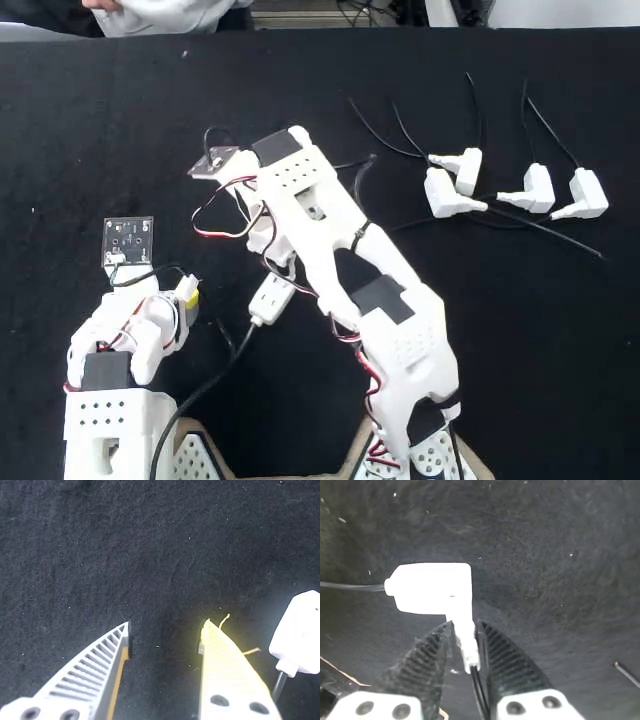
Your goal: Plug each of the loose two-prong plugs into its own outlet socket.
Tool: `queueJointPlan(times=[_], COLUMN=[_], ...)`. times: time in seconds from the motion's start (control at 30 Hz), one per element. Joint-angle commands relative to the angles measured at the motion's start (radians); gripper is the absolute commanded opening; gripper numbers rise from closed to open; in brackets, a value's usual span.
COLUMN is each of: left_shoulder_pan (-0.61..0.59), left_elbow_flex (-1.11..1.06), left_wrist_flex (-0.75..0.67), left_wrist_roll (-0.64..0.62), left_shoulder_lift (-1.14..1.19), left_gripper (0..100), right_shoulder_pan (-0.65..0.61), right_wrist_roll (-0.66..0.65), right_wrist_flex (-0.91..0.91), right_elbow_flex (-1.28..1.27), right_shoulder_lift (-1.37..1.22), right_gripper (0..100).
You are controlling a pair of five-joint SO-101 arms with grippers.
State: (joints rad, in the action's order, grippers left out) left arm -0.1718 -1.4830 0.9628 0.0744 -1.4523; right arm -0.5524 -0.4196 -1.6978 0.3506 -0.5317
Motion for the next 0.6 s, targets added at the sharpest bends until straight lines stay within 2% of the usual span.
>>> queueJointPlan(times=[0.0,0.23,0.57], left_shoulder_pan=[-0.031,-0.143,-0.153], left_elbow_flex=[0.025,0.056,0.058], left_wrist_flex=[0.009,0.009,0.009], left_wrist_roll=[0.011,0.003,0.003], left_shoulder_lift=[-0.011,-0.012,-0.012], left_gripper=[23,23,23], right_shoulder_pan=[-0.044,-0.078,-0.095], right_wrist_roll=[0.029,0.084,0.155], right_wrist_flex=[0.043,0.137,0.222], right_elbow_flex=[0.004,-0.108,-0.237], right_shoulder_lift=[-0.001,-0.001,0.007], right_gripper=[1.0,1.0,1.0])
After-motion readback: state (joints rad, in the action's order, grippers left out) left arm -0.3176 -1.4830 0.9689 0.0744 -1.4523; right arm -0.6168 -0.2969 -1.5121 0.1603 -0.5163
